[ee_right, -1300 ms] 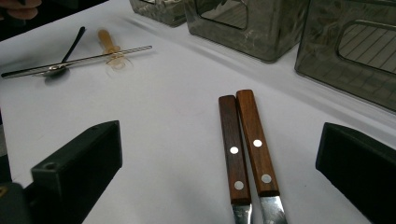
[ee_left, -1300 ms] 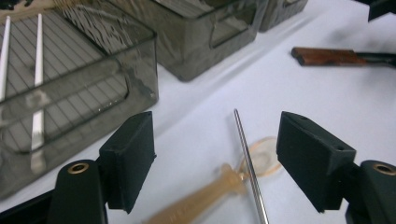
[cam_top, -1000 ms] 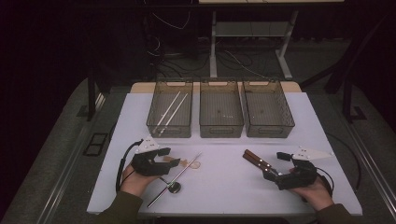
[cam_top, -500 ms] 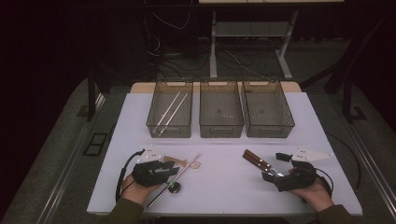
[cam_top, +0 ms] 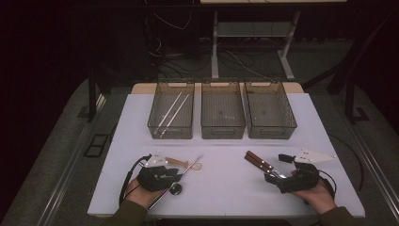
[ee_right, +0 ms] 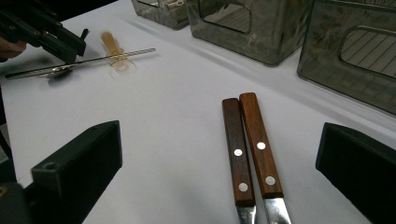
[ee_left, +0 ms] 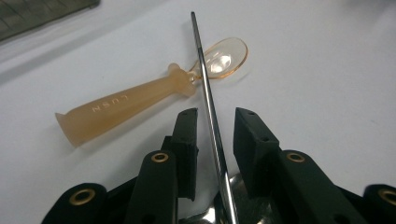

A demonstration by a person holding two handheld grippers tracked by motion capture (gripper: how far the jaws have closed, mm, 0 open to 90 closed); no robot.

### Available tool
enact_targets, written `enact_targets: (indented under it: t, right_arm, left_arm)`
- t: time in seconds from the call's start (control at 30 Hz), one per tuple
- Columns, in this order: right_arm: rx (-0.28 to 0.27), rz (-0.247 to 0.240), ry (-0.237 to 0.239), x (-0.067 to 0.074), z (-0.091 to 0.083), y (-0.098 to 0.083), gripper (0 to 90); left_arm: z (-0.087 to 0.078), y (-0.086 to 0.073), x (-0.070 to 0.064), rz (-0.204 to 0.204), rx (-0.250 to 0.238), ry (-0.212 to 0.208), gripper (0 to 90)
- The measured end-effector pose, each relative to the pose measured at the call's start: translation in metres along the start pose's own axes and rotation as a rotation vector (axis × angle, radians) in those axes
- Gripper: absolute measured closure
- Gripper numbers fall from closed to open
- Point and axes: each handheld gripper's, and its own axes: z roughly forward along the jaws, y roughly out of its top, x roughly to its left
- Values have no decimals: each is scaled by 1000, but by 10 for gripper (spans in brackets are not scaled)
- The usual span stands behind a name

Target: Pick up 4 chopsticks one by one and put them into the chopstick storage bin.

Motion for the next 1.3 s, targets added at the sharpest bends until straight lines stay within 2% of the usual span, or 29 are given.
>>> enact_targets:
  t: [0.03, 0.23, 0.27, 0.33, 0.5, 0.6, 0.83, 1.13, 1.3]
  right_arm:
    - [0, -1, 0, 0, 0, 0, 7]
    - [-1, -1, -1, 0, 0, 0, 7]
    - [-1, -1, 0, 0, 0, 0, 7]
    - [-1, -3, -1, 0, 0, 0, 7]
    - [0, -5, 1, 0, 0, 0, 8]
    - [-1, -5, 0, 0, 0, 0, 8]
    - [-5, -8, 2, 1, -1, 0, 7]
    - [-5, -6, 2, 1, -1, 0, 7]
    - [-8, -5, 1, 0, -1, 0, 8]
  left_arm:
    - [0, 0, 1, 14, 13, 0, 694]
    - [5, -1, 0, 8, 30, -6, 704]
    - [5, -1, 1, 23, 37, -7, 707]
    - [6, -2, 1, 22, 45, -6, 710]
    - [7, -2, -1, 15, 39, 7, 731]
    - [7, -2, -1, 25, 48, 19, 755]
    - [7, -1, 0, 26, 52, 40, 832]
    - [7, 0, 0, 5, 57, 43, 851]
    - [6, 1, 2, 9, 65, 36, 854]
